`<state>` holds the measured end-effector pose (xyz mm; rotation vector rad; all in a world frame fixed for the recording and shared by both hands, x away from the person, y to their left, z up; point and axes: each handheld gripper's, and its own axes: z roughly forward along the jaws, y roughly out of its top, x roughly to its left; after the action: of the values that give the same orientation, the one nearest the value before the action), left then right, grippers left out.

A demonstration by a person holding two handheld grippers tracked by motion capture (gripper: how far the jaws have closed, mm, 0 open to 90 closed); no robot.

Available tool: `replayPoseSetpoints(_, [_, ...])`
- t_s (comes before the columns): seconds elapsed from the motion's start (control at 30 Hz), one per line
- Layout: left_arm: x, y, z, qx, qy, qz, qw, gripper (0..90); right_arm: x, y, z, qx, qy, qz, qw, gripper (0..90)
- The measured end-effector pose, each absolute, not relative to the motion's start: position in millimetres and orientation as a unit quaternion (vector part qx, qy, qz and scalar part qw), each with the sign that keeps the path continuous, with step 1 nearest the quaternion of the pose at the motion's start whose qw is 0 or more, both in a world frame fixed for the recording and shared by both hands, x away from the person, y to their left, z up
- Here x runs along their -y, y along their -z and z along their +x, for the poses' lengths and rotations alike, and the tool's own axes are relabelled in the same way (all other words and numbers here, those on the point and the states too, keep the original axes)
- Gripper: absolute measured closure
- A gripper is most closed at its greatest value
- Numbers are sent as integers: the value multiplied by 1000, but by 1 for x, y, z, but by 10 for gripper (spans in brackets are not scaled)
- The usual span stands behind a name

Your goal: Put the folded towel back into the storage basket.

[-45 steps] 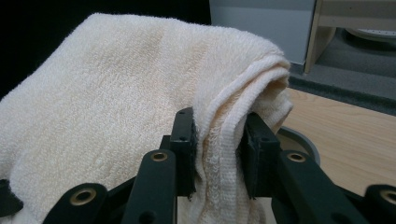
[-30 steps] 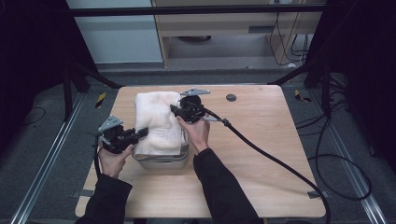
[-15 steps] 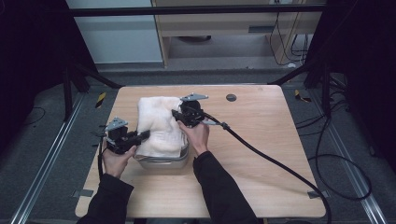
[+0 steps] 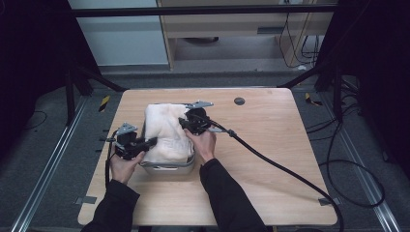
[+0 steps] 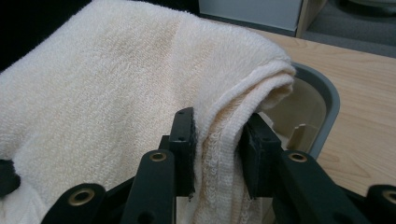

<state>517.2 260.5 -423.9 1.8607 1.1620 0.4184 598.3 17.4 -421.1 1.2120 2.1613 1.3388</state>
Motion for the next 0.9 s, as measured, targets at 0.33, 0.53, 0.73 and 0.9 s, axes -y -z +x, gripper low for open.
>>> replayPoseSetpoints(0.33, [-258, 428, 519, -469, -181, 756, 420, 663, -17, 428, 598, -769, -453, 418, 169, 677])
replayPoseSetpoints(0.53, [-257, 431, 520, -473, -197, 758, 404, 584, -18, 432, 598, -772, -449, 414, 174, 672])
replayPoseSetpoints(0.73, [-260, 431, 519, -476, -204, 755, 402, 498, -18, 434, 600, -782, -440, 407, 173, 624])
replayPoseSetpoints(0.9, [-260, 427, 517, -468, -226, 751, 408, 419, -15, 432, 599, -790, -436, 391, 181, 607])
